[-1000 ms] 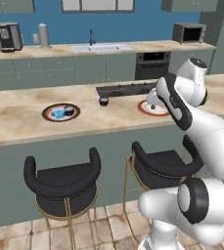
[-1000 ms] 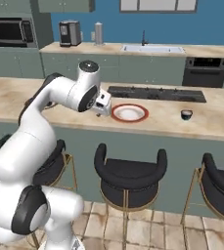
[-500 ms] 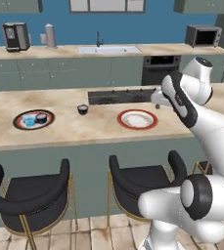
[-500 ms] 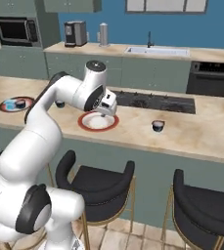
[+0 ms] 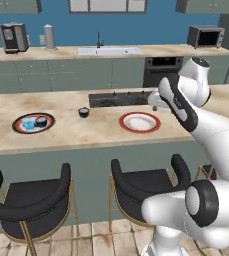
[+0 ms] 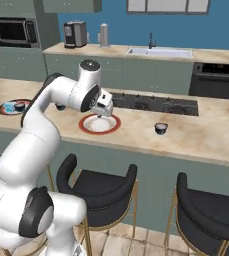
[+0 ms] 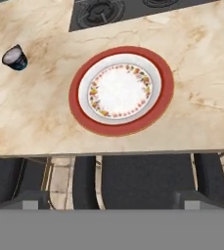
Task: Place two yogurt containers on each plate.
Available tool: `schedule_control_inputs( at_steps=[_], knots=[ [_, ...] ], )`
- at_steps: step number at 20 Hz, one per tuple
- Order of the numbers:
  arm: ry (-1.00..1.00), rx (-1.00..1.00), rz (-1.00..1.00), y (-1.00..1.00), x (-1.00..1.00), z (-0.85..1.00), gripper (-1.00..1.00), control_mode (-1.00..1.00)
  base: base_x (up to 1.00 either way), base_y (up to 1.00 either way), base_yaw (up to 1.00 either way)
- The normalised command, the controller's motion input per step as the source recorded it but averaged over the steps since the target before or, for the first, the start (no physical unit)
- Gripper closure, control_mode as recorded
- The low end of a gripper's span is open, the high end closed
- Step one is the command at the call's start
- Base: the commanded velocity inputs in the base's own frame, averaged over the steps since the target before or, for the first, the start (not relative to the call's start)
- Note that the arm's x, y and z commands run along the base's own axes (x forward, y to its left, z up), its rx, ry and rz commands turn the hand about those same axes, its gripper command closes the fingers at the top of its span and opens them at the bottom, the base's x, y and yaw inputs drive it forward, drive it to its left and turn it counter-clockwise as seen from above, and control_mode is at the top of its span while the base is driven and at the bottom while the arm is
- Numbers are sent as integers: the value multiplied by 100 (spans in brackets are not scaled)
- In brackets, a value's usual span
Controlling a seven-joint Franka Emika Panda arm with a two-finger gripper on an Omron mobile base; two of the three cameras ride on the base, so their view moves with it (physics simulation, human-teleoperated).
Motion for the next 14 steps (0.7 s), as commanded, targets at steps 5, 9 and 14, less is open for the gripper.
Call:
schedule_control_inputs(
  at_steps=[5,9,14],
  knots=[
    [0,0,0,0,0,0,-100,100,100,52,-41],
    [3,-1,0,13,22,-4,-100,-100,72,48,-12],
    [21,-10,0,89,65,-19,-100,-100,0,0,0]
  ],
)
